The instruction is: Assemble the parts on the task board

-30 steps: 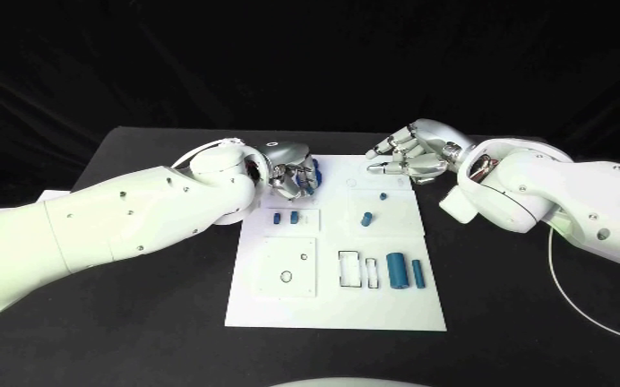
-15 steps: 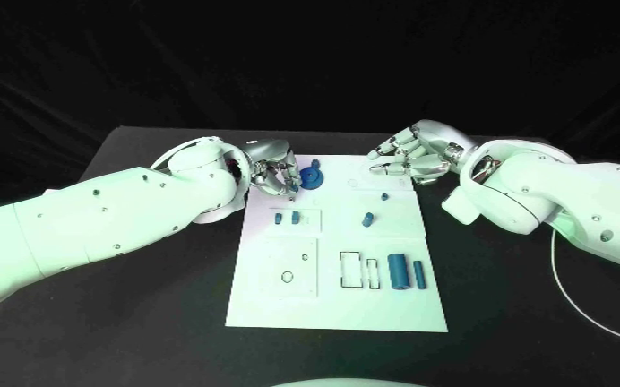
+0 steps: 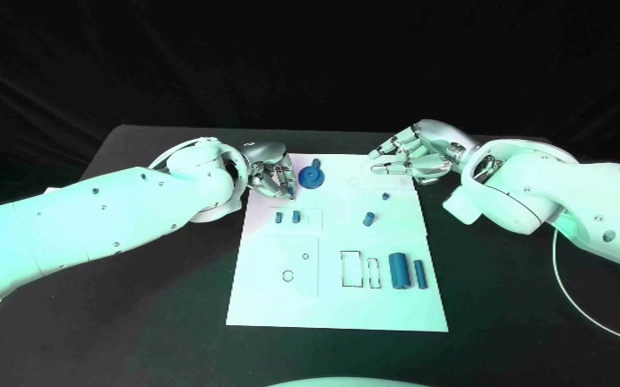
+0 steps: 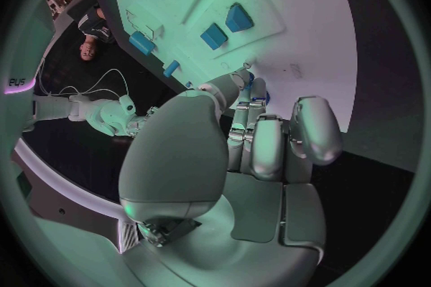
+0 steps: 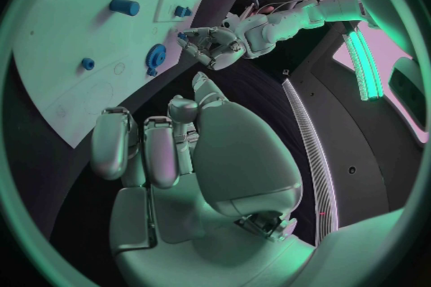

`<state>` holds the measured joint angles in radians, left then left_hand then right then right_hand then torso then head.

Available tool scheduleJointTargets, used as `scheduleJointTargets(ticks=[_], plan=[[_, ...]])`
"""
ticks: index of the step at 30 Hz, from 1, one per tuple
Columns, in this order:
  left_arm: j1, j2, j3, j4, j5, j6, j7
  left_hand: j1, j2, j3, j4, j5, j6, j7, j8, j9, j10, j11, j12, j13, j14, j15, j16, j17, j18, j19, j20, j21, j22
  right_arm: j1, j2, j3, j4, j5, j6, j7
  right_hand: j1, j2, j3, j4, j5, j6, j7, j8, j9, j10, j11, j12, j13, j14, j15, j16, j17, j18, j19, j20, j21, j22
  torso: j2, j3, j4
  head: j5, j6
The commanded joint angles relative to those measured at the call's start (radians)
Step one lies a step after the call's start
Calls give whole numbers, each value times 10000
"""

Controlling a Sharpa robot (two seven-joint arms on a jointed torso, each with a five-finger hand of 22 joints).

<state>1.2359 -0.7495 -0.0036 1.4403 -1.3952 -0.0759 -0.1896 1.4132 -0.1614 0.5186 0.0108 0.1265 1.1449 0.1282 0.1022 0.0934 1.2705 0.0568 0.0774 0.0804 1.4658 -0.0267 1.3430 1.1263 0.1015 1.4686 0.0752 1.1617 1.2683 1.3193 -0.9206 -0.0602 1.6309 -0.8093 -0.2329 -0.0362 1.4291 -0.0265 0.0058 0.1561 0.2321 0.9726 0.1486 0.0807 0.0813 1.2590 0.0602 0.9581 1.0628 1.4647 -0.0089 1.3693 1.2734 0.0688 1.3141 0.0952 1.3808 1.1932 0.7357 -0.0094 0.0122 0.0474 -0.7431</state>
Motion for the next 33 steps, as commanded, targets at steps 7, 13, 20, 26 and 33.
scheduleJointTargets(ticks=[7,13,20,26,33], plan=[[-10,71,-28,-32,83,389,-47,-114,-33,-3,-31,-57,37,12,4,16,23,23,-51,-15,293,-2,33,-8,-172,172,-51,-38,5,-6,23,0,6,-28,137,96,-47,25,24,23,67,90,-6,-13,10,-34,-20,56,11,412,-65,-36,-5,165,-54,6,-61,-8,1,2,-2,14,-30],[-32,100,-41,-12,83,395,-11,-114,-33,-3,-31,-57,37,12,4,16,23,23,-51,-15,293,-2,33,-8,-172,172,-51,-38,5,-7,27,0,1,-28,139,99,-58,26,19,24,66,98,-9,-9,12,-34,-21,55,3,414,-66,-43,-7,167,-60,4,-73,-23,1,5,-3,7,-32],[-39,115,-45,-8,84,490,-46,-114,-33,-3,-31,-57,37,12,4,16,23,23,-51,-15,293,-2,33,-8,-172,172,-51,-38,5,-7,26,0,6,-28,140,99,-58,26,19,24,66,98,-9,-9,12,-34,-21,55,3,414,-66,-43,-7,167,-60,4,-73,-23,1,6,-1,7,-52],[-42,133,-46,-36,40,540,-64,-124,-30,-5,-31,-58,49,9,2,16,33,21,-55,-14,290,-1,31,-16,-170,169,-49,-51,-3,-7,22,0,11,-28,144,100,-58,26,19,24,66,98,-9,-9,12,-34,-21,55,3,414,-66,-43,-7,167,-60,4,-73,-23,-1,-1,0,5,-64],[-43,194,-46,-134,-63,562,-63,-124,-30,-5,-31,-58,49,9,2,16,33,21,-55,-14,290,-1,31,-16,-170,169,-49,-51,-3,-7,22,0,13,-28,148,104,-58,26,19,24,66,98,-9,-9,12,-34,-21,55,3,414,-66,-43,-7,167,-60,4,-73,-23,-4,9,-3,11,-78]])
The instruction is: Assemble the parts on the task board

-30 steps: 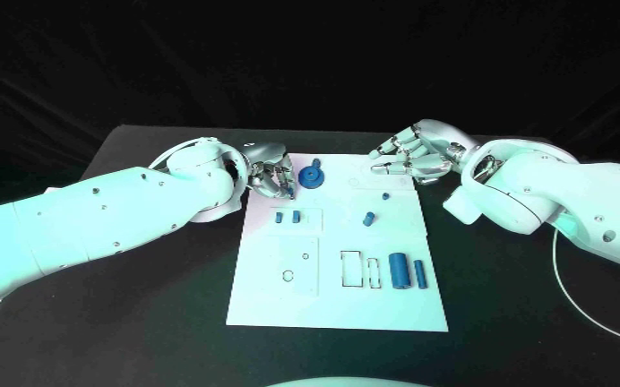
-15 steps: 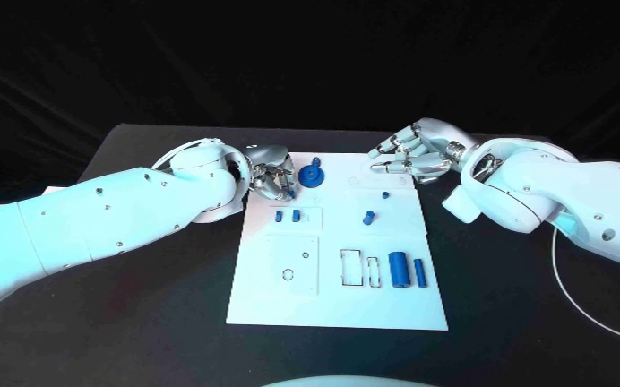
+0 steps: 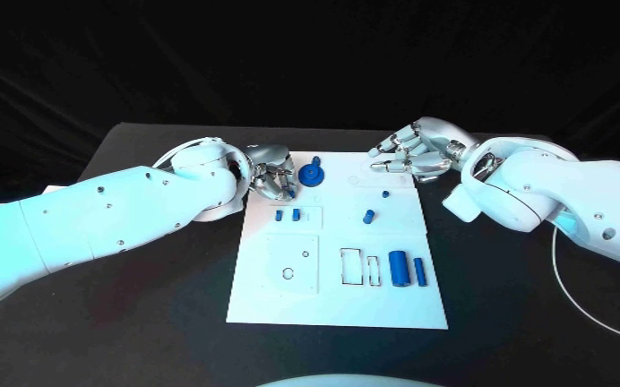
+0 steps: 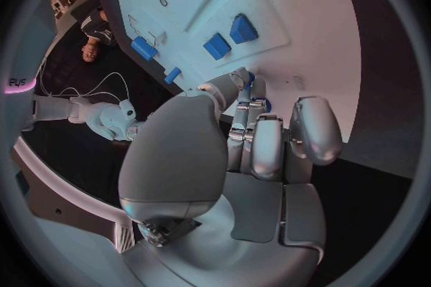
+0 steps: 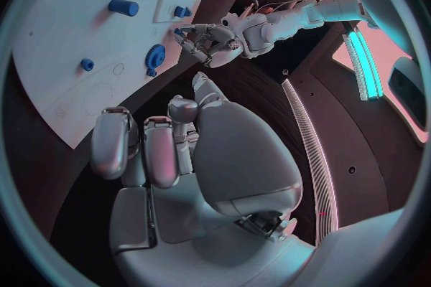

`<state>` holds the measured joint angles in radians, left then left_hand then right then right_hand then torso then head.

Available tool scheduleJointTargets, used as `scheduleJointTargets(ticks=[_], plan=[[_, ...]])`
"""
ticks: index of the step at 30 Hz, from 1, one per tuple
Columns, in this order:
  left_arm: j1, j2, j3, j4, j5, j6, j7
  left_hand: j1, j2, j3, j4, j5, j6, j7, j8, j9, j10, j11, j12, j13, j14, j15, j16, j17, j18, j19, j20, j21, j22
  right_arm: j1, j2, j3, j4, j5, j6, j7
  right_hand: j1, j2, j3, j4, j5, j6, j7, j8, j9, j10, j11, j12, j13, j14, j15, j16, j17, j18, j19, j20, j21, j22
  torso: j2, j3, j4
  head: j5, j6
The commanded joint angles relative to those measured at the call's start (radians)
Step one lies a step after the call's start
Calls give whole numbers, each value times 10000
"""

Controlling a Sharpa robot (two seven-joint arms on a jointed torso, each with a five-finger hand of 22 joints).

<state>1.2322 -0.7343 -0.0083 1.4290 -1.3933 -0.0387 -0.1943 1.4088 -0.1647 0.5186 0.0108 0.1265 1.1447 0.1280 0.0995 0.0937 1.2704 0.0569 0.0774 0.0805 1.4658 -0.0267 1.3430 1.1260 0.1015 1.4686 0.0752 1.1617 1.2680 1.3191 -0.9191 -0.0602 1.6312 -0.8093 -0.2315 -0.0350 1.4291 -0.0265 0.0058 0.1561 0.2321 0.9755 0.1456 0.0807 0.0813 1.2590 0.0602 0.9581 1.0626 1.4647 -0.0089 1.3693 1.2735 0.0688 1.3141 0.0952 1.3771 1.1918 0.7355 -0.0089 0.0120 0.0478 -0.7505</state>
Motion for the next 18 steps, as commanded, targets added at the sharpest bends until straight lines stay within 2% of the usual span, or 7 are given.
scheduleJointTargets(ticks=[1,18], plan=[[-6,56,0,-38,-93,197,-13,-84,2,-7,-31,-58,52,11,27,12,36,21,-57,-15,292,-1,37,-4,-172,170,-49,-44,5,-6,8,0,10,-29,136,92,-58,26,19,24,66,68,21,-9,12,-34,-22,55,5,414,-66,-43,-8,168,-60,4,-36,-9,-1,1,-3,2,-7],[-82,125,-55,-166,-139,323,0,-89,2,-8,-30,-58,54,11,25,12,36,21,-60,-16,293,0,43,7,-174,171,-49,-36,12,-6,-1,0,11,-25,155,95,-58,26,19,24,66,68,21,-9,12,-34,-22,55,5,414,-66,-43,-8,168,-60,4,-36,-9,-6,-2,7,13,-44]])
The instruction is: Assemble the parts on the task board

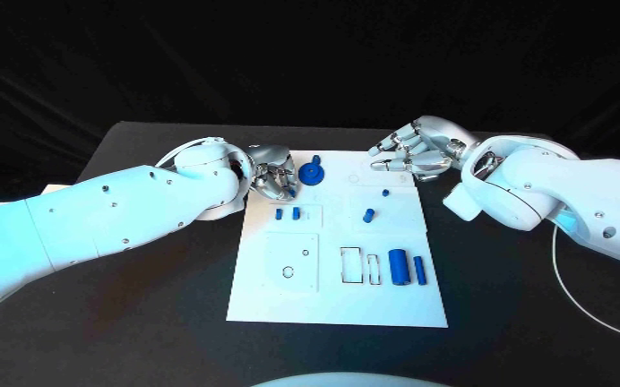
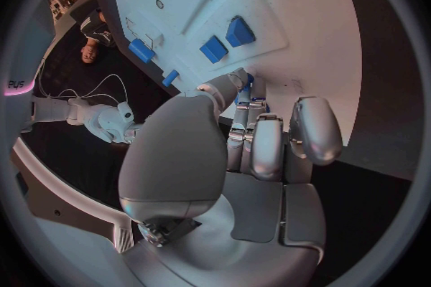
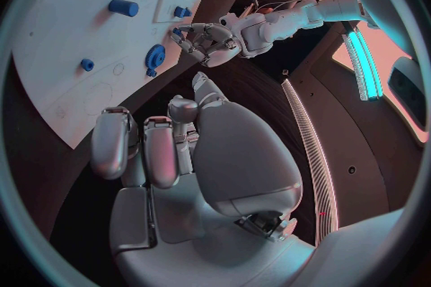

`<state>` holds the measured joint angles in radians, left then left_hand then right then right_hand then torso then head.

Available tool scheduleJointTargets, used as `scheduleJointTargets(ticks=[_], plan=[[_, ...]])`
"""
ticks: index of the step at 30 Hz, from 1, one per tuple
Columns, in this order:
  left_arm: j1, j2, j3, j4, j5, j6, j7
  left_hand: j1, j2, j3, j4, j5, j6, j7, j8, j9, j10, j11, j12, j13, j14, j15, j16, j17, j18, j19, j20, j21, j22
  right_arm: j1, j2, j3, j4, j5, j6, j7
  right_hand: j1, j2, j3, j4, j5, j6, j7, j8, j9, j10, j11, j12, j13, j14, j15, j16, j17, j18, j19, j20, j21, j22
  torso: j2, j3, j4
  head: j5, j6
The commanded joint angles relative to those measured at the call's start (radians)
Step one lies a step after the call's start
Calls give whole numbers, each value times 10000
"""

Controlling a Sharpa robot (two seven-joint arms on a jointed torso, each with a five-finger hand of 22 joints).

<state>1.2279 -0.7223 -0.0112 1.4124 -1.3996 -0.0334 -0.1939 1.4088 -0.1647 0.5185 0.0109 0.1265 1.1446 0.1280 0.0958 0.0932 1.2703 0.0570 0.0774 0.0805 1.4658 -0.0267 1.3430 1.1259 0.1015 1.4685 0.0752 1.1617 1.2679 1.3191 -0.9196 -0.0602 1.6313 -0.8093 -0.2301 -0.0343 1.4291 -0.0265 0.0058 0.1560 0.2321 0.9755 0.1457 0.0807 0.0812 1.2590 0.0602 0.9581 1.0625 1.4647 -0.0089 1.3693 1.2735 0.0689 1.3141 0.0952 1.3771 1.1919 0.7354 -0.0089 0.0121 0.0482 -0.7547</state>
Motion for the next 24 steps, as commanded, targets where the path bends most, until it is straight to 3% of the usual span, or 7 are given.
scheduleJointTargets(ticks=[1,8,13,19,24], plan=[[-41,1,-26,2,-77,270,-4,-89,3,-8,-30,-59,55,12,62,17,36,21,-60,-16,293,0,43,8,-174,172,-49,-36,13,-6,5,0,10,-25,142,89,-58,26,19,24,66,68,21,-9,12,-34,-22,55,5,414,-66,-43,-8,167,-60,4,-36,-9,-5,-2,7,10,-8],[-48,-26,-28,28,-77,194,25,-119,-18,-14,-41,-58,22,30,17,-1,1,36,-103,-27,289,10,53,11,-175,169,-42,-39,17,-6,7,0,-6,-25,137,92,-58,26,19,24,66,68,21,-9,12,-34,-22,55,5,414,-66,-43,-8,167,-60,4,-36,-9,-4,-1,-2,17,-3],[-62,-17,-28,56,-66,-151,190,-247,-195,40,-56,-37,-726,245,-365,-235,-463,229,-179,-116,261,165,68,-5,-202,162,52,-12,59,-6,11,0,-21,-25,129,96,-58,26,19,24,66,68,21,-9,12,-34,-22,55,5,414,-66,-43,-8,167,-60,4,-36,-9,-8,6,11,15,-1],[-67,-27,-28,51,-57,-247,221,-301,-289,94,-67,-41,-1081,322,-362,-300,-700,317,-173,-135,235,229,49,-78,-199,148,116,-50,46,-6,9,0,-26,-25,130,91,-58,26,19,24,66,68,21,-9,12,-34,-22,55,5,414,-66,-43,-8,167,-60,4,-36,-9,3,5,-19,29,5],[-69,-74,-28,52,-54,-247,194,-344,-356,102,-69,-46,-1166,363,-345,-294,-835,360,-176,-139,218,264,33,-131,-190,137,152,-95,22,-6,-10,0,-44,-25,128,78,-63,22,13,18,65,67,20,-10,12,-57,-23,19,-32,414,-68,-57,-21,172,-73,3,-56,-38,-4,9,-7,7,-8]])
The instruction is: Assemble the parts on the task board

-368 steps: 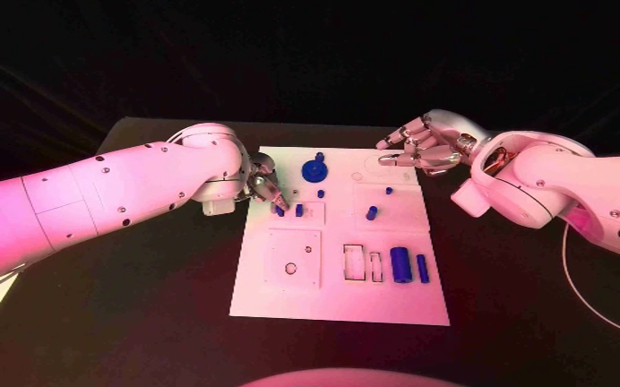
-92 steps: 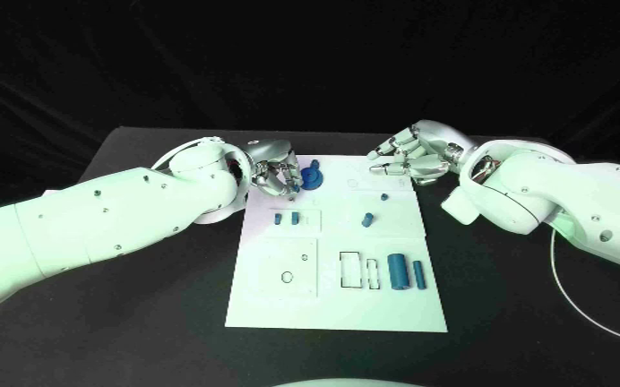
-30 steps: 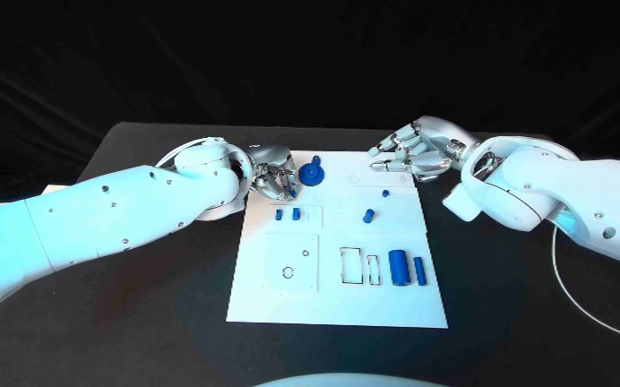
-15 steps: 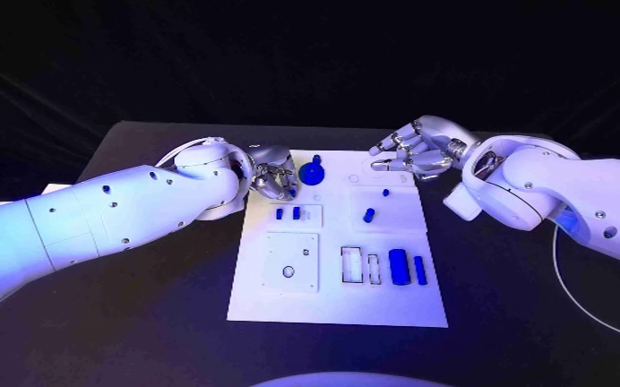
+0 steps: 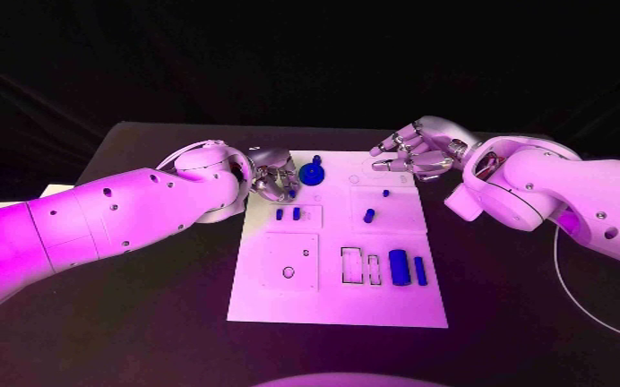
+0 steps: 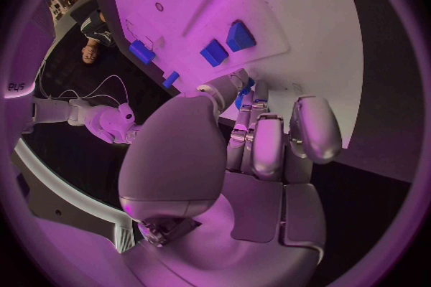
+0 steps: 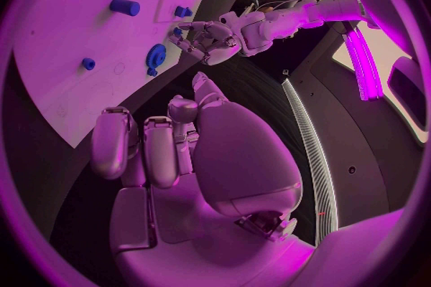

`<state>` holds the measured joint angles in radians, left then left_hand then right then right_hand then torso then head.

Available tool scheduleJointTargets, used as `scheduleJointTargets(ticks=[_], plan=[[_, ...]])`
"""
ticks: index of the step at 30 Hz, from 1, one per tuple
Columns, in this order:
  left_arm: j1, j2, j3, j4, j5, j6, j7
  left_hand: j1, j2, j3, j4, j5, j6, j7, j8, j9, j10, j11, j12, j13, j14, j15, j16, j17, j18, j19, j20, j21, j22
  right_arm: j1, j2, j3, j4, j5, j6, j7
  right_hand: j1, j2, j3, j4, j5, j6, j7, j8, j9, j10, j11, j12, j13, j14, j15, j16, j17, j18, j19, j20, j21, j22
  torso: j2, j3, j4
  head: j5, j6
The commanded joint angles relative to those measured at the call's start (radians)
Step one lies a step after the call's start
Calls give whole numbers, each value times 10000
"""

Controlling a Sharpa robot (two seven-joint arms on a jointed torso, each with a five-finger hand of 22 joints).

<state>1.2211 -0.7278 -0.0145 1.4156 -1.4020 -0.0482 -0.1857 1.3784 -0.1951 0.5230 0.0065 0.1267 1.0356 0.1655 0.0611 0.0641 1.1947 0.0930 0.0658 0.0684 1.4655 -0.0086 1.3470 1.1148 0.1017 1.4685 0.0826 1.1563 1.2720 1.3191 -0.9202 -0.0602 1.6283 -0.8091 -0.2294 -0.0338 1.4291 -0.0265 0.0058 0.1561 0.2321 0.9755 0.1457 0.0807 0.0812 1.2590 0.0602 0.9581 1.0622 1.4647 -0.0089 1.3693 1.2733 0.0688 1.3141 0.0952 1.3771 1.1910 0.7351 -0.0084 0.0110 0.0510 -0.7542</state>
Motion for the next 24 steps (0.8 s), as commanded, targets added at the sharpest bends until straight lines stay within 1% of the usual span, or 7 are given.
scheduleJointTargets(ticks=[1,6,11,15,19,21,24], plan=[[-1,-31,5,26,-30,-107,108,-28,-63,66,-39,-46,-85,-9,5,-2,-103,5,-59,-17,216,87,-13,-35,-191,135,84,-46,-21,-6,-7,0,-21,-27,125,62,-63,22,13,18,65,67,20,-10,12,-56,-23,19,-28,414,-68,-57,-19,173,-73,3,-56,-29,1,1,8,-22,-12],[-3,-102,7,79,-29,-204,106,50,-71,136,-106,-34,-76,21,26,9,-199,31,-55,-18,199,105,-33,-89,-180,124,106,-94,-48,-6,-24,0,-72,-28,139,12,-47,27,19,-1,67,32,25,-28,4,-442,-21,-618,-554,246,-69,-555,-637,280,-399,-2,-359,-533,4,-7,12,-26,6],[-4,-258,12,176,12,-221,133,48,-118,144,-131,-42,-63,46,33,14,-271,58,-59,-21,189,124,-47,-128,-175,119,123,-121,-64,-6,-38,0,-159,-131,170,-58,-19,41,55,1,63,85,-1,11,20,-1303,-50,-2523,-2225,196,-99,-913,-951,343,-556,-28,-648,-900,4,-12,1,-33,2],[-2,-510,48,299,251,-142,195,-2,-258,90,-166,-50,-138,18,11,4,-534,89,-69,-40,153,157,-111,-269,-155,93,157,-229,-133,-6,-57,0,-334,-841,244,-220,90,20,166,9,45,181,-12,78,39,-1672,-49,-3566,-3108,83,-113,-1474,-1523,414,-736,-50,-950,-1305,3,-16,-13,-37,-7],[4,-749,98,392,566,-222,299,-59,-326,-52,-172,-56,-320,-44,3,-4,-852,75,-49,-45,126,152,-160,-379,-108,48,174,-430,-266,-9,-81,0,-453,-1791,351,-392,331,-37,372,-28,-51,355,28,128,58,-2196,39,-4856,-4167,52,-76,-1902,-1980,420,-705,-39,-1039,-1389,1,-8,13,-61,17],[11,-892,122,421,1021,-413,464,-58,-307,-141,-172,-54,-394,-60,6,-2,-1013,74,-47,-46,115,150,-184,-434,-77,14,181,-590,-375,-23,-86,0,-491,-2621,436,-518,575,-59,571,-126,-144,462,30,152,68,-2345,74,-5537,-4772,85,-44,-1962,-2040,410,-649,-14,-1034,-1364,1,-9,19,-67,35],[27,-1092,141,394,2664,-1155,1026,-22,-156,-142,-146,-45,-304,-43,60,22,-1021,93,-6,-30,41,153,-328,-703,21,-128,194,-1134,-748,-85,-72,0,-475,-4249,475,-763,938,-87,1045,-286,-349,682,-5,151,71,-2244,122,-6527,-5884,167,-3,-1919,-1986,397,-527,0,-970,-1248,-2,0,24,-78,66]])
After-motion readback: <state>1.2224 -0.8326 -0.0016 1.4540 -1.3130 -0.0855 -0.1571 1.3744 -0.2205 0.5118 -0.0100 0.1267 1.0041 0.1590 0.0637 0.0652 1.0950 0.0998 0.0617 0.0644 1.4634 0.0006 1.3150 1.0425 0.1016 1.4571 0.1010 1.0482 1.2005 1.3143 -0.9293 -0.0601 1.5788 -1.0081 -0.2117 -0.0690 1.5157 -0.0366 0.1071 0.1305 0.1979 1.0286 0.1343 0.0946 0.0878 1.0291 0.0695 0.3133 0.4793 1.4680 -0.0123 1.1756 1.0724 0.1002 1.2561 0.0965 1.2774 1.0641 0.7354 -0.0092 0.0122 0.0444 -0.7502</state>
